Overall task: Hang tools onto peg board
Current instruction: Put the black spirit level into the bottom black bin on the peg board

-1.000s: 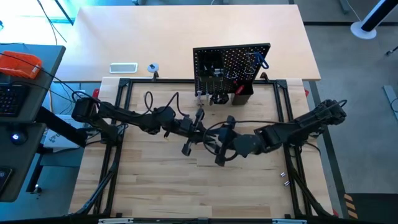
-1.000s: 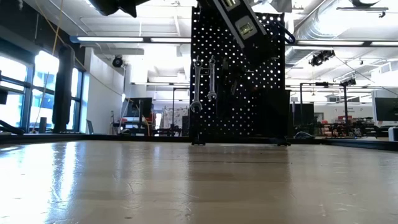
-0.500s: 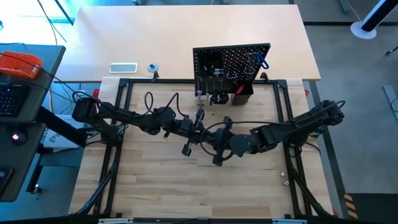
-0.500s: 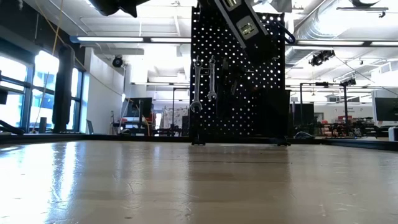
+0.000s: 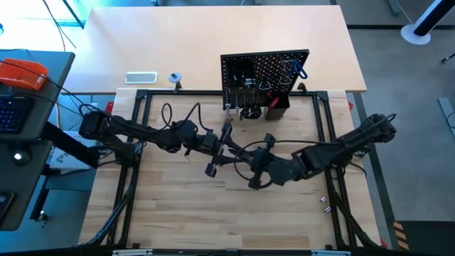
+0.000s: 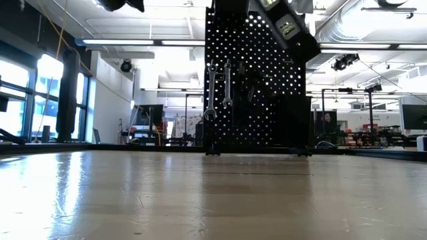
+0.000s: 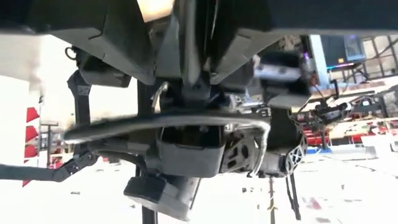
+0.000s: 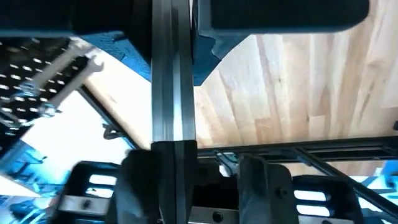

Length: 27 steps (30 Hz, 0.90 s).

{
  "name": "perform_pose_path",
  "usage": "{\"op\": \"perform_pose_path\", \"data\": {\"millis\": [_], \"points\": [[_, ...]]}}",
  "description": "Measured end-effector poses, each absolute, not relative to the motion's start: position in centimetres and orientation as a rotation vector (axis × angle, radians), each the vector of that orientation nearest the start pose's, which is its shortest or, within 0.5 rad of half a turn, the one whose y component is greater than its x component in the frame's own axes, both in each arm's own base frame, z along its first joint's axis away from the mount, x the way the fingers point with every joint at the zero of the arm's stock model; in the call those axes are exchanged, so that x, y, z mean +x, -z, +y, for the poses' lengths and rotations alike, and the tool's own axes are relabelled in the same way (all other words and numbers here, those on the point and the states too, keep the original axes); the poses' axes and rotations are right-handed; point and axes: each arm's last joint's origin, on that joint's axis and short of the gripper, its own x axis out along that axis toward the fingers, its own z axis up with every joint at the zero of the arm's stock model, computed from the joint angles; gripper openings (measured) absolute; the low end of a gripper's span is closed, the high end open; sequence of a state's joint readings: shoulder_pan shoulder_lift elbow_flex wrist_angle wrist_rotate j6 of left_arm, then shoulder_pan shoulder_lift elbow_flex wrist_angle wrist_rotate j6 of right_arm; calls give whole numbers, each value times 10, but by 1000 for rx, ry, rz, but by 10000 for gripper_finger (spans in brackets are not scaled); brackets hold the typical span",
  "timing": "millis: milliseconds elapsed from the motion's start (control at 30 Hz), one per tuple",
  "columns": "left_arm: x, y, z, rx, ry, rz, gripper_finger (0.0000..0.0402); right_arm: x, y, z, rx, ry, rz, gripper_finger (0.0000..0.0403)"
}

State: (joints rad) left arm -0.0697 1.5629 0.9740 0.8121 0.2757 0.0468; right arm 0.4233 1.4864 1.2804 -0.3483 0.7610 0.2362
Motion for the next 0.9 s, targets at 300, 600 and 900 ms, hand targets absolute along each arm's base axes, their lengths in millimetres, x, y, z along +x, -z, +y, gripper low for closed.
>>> {"op": "perform_pose_path", "data": {"millis": [300,600,900], "points": [[338,-308,-22,73,323,-151,183,267,-353,122,-126,500,344,47],[326,-303,-16,100,300,36,197,222,-367,102,-185,667,358,47],[322,-283,-12,86,289,160,197,176,-384,74,-230,750,355,47]]}}
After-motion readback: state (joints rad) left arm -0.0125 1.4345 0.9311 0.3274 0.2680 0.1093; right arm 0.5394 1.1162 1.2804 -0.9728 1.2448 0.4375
